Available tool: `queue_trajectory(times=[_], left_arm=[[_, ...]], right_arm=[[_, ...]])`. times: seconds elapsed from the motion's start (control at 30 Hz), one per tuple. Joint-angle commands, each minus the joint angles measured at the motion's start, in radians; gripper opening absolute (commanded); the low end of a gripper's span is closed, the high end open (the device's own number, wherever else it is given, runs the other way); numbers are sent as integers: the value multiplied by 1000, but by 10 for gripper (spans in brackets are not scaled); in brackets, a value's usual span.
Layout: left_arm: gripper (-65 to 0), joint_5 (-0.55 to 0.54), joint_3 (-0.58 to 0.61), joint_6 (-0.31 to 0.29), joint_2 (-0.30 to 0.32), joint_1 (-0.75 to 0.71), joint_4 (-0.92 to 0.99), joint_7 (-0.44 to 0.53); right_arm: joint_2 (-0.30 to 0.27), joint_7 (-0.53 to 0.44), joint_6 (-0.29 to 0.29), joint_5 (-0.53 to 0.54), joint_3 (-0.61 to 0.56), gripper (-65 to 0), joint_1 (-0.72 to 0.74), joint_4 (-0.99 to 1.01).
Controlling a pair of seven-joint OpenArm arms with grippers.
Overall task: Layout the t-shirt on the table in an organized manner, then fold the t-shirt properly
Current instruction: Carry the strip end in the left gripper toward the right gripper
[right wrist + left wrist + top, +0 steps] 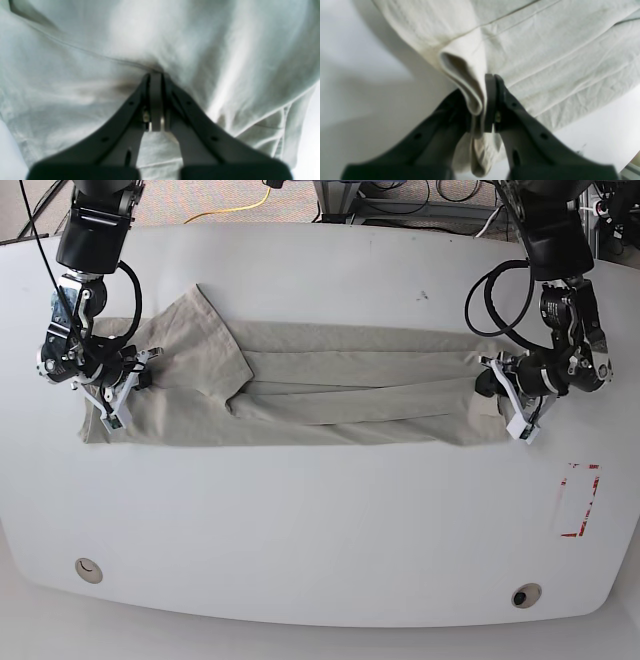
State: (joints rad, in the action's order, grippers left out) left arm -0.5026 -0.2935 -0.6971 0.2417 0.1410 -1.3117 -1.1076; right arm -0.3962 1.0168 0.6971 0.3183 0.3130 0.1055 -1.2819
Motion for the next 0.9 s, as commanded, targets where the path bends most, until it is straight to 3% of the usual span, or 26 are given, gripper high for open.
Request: queue_trajectory(times=[0.0,0.43,0.63,0.87], left_arm=[[-644,-12,-3,-1,15,18,-78,16],[-649,-17,49,-1,12,13,-305,-88],[-650,-17,142,-1,-28,13,-360,-88],[-650,-12,204,-1,-120,21,-362,-88]], right_arm=[[1,56,1,-31,-5,-640,-7,6],[1,56,1,-31,-5,-640,-10,6],[1,56,1,-29,-5,-640,-10,6],[3,56,1,-29,-5,-640,-10,6]])
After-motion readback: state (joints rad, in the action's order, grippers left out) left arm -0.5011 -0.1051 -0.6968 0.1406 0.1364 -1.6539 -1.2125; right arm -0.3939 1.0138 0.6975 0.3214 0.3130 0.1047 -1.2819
